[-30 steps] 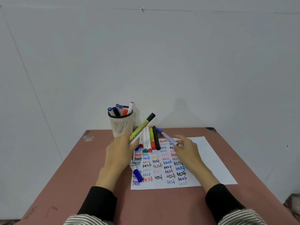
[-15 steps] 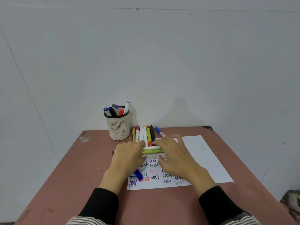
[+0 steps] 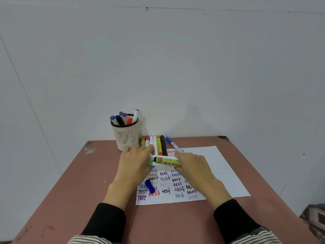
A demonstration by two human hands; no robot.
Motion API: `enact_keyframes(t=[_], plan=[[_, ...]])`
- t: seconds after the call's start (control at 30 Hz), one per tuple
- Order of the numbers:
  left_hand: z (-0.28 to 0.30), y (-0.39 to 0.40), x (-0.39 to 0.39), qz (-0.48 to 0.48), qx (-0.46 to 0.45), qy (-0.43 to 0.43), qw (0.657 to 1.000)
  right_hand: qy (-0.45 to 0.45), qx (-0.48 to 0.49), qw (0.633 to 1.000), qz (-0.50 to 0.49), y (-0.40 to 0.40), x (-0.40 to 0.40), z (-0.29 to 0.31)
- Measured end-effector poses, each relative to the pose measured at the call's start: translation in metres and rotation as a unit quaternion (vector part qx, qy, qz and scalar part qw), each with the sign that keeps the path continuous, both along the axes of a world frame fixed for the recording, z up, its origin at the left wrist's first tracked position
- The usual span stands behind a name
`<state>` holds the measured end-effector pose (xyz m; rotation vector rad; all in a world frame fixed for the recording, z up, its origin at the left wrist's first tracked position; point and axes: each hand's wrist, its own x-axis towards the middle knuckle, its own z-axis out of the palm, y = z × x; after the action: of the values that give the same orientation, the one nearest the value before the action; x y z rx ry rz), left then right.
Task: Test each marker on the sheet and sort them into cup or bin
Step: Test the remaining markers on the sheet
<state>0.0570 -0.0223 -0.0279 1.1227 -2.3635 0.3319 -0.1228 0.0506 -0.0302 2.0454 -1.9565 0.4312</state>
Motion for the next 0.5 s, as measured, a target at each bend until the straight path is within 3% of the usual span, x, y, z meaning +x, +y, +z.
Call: enact_keyframes(t=[0.27,0.37,0.5], plan=[[-0.001,-0.003,0.003,-0.016,0.154,0.06,0.986,0.035,-0.028,0.999,-0.02,0.0,-0.004,-0.002],[-0.003,-0.002,0.0,-0.026,0.165,0.078,0.983,0.038,-0.038,0.998,-0.02,-0.002,0.0,0.0],[-0.007,-0.002,0.004,-0.02,0.119,0.16,0.98,-0.027,-0.028,0.997,-0.061,-0.004,-0.013,-0.002]])
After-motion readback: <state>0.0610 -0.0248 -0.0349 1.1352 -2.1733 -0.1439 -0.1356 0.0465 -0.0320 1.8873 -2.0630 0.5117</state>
